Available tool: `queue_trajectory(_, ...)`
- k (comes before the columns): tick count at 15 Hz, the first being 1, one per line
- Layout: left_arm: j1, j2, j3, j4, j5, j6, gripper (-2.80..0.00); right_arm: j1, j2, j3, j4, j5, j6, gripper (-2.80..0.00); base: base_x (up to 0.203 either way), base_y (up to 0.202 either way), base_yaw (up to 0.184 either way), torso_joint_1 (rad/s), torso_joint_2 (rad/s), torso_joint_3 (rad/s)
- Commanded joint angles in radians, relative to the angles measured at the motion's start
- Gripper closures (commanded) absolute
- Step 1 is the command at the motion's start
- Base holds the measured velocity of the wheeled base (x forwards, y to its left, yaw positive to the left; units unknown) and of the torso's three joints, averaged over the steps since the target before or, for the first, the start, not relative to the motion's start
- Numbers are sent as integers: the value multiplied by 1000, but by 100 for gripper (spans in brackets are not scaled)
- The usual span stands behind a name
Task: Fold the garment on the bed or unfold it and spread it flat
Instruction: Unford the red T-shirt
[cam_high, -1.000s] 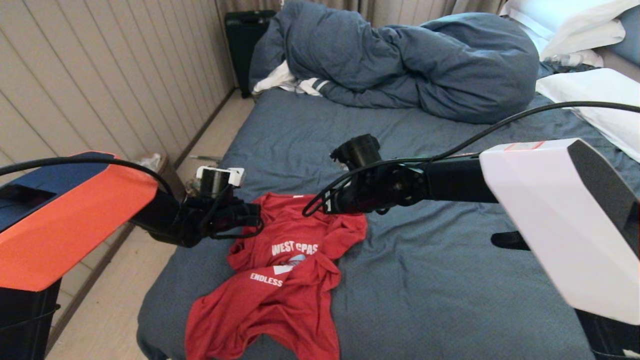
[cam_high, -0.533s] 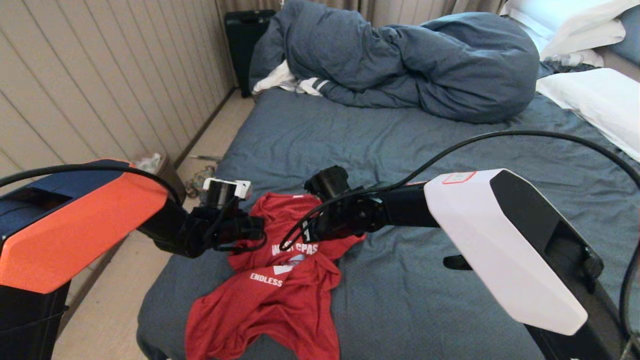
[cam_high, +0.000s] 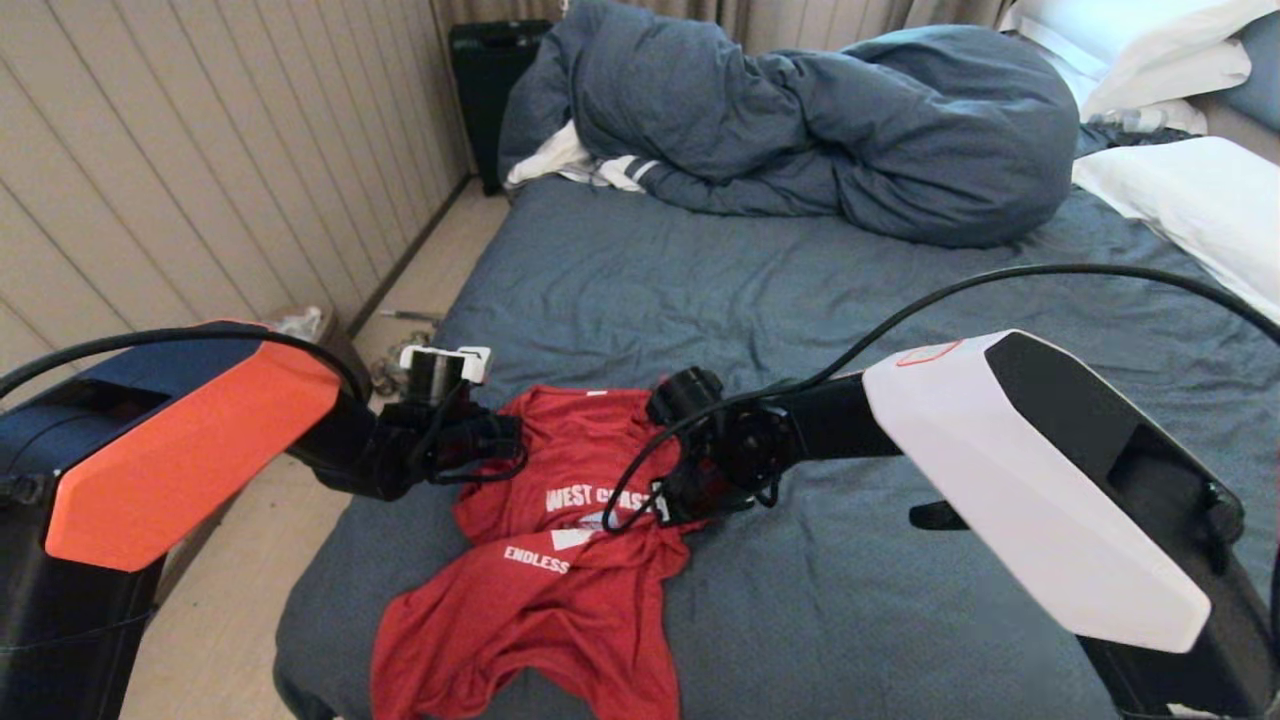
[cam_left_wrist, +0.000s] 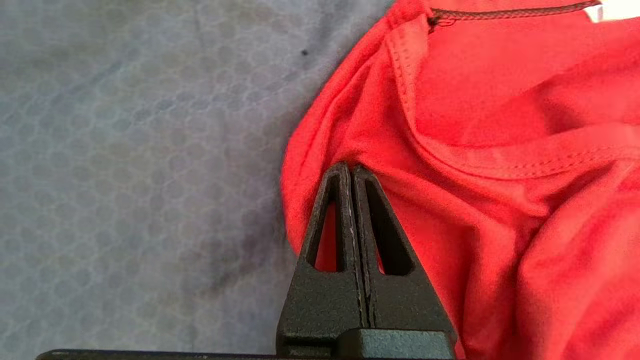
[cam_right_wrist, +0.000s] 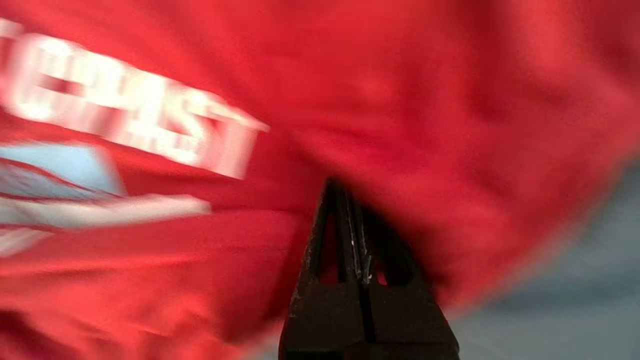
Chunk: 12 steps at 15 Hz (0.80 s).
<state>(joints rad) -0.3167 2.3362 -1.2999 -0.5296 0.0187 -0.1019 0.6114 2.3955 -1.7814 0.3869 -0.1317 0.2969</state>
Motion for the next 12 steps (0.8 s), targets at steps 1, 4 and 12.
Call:
queue_trajectory(1, 7, 6, -8, -3, 1, -1, 0, -34, -56, 67, 4, -3, -1, 0, 0, 0, 0, 0, 0, 0)
queue_trajectory(4, 15, 7, -16, -1, 1, -1, 0, -91, -113, 152, -2, -3, -5, 0, 0, 0, 0, 0, 0, 0)
queue_trajectory(12, 80, 11, -139, 70, 1, -9, 0, -156, -222, 238, -57, -2, -22, 0, 0, 0, 0, 0, 0, 0)
